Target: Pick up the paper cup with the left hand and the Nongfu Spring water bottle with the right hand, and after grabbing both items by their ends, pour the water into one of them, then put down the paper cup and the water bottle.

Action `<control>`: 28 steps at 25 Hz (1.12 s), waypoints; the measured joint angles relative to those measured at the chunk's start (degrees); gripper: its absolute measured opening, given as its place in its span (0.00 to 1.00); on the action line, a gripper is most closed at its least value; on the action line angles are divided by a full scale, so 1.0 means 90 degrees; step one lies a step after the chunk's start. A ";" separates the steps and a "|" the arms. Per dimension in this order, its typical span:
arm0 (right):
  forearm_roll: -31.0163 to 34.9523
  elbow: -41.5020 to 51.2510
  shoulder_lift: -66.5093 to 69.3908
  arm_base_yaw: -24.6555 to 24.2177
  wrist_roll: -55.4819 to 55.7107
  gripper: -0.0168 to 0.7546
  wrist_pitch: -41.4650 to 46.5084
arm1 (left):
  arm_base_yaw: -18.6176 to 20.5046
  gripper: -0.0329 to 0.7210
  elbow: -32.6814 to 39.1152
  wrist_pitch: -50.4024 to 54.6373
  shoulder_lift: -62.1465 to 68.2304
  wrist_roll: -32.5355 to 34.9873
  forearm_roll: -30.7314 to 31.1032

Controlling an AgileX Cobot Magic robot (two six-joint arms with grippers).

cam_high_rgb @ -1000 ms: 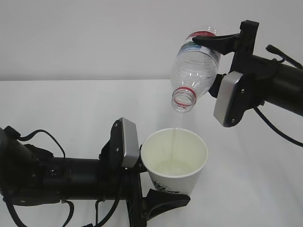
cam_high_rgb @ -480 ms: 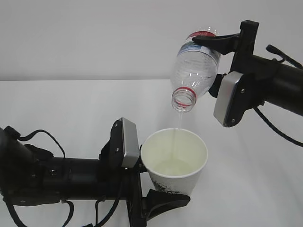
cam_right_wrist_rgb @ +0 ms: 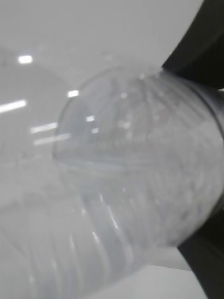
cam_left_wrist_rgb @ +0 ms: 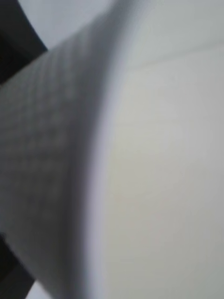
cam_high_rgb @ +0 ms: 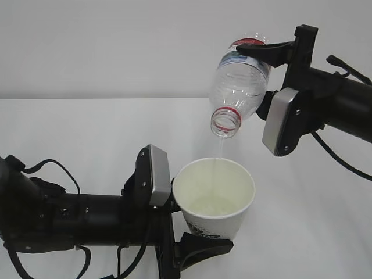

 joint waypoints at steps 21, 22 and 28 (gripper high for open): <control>0.0000 0.0000 0.0000 0.0000 0.0000 0.64 -0.0024 | 0.0000 0.77 0.0000 0.0000 0.0000 0.0000 0.0000; 0.0013 0.0000 0.0000 0.0000 0.0000 0.64 -0.0037 | 0.0000 0.77 0.0000 0.0000 0.0000 0.0000 0.0000; 0.0038 0.0000 0.0000 0.0000 -0.0009 0.64 -0.0159 | 0.0000 0.77 0.0000 0.0000 0.0000 0.0000 0.0000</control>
